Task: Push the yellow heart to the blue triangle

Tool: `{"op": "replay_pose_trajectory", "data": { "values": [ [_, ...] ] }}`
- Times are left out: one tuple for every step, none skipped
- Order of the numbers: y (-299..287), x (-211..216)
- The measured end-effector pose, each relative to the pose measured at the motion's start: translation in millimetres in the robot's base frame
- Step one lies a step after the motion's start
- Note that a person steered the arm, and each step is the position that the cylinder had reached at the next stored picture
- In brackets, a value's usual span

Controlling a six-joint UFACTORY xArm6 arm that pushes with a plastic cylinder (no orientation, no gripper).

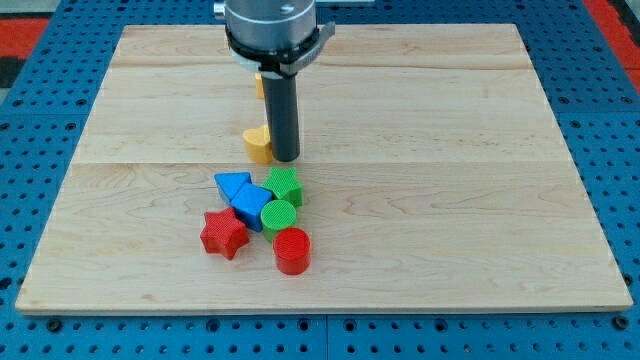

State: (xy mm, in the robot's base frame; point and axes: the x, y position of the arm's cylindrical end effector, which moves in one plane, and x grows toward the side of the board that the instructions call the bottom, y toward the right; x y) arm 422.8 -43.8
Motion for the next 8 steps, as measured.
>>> {"op": "replay_pose_trajectory", "data": {
  "values": [
    [22,-20],
    [45,-47],
    [34,-60],
    [26,-55],
    [22,-50],
    [7,-48],
    [-15,-48],
    [-24,-33]
  ]
}}
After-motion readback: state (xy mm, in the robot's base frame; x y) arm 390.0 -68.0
